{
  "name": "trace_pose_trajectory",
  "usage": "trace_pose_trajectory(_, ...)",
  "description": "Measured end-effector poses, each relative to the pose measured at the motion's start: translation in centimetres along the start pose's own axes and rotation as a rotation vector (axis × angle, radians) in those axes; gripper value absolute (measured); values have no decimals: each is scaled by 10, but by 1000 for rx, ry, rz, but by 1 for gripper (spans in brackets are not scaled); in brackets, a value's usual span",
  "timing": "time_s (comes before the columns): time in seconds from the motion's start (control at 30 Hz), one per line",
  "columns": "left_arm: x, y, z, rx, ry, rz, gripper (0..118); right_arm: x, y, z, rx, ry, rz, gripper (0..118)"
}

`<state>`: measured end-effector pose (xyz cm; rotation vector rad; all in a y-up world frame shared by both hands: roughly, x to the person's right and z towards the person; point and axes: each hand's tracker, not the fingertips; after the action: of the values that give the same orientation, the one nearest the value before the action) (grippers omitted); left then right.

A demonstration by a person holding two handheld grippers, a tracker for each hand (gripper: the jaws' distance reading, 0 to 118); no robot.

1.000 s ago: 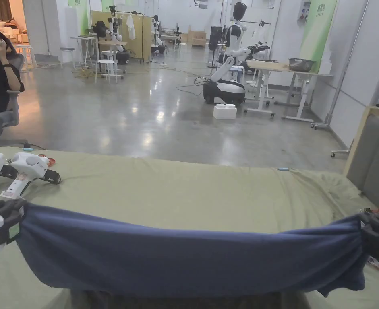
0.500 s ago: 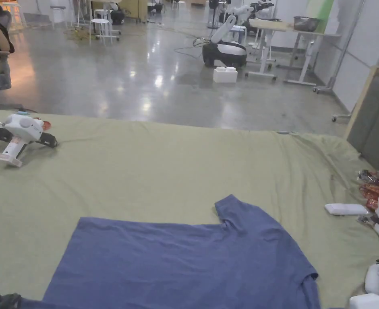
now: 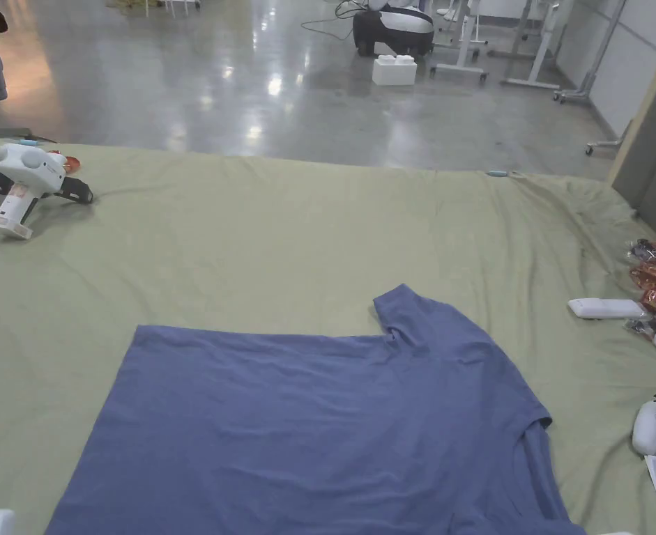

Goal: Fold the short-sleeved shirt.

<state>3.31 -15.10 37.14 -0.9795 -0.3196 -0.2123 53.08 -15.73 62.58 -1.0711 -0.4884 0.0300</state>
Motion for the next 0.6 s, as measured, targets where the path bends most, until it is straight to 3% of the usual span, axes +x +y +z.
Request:
trace_pose_trajectory(0.03,1,3,3,20,14,1,27,1,3,6,27,-4,-14,76)
trace_pose_trajectory(0.17,11,24,22,136,14,-3,53,1,26,36,188,-2,-72,77)
trace_pose_trajectory(0.2,9,29,20,169,6,-5,54,-1,32,43,230,-1,-87,77)
trace_pose_trajectory(0.5,72,81,52,570,-9,-37,47,-46,88,75,705,7,-243,73)
trace_pose_trajectory(0.6,84,83,53,681,8,-30,33,-63,100,83,816,11,-274,49)
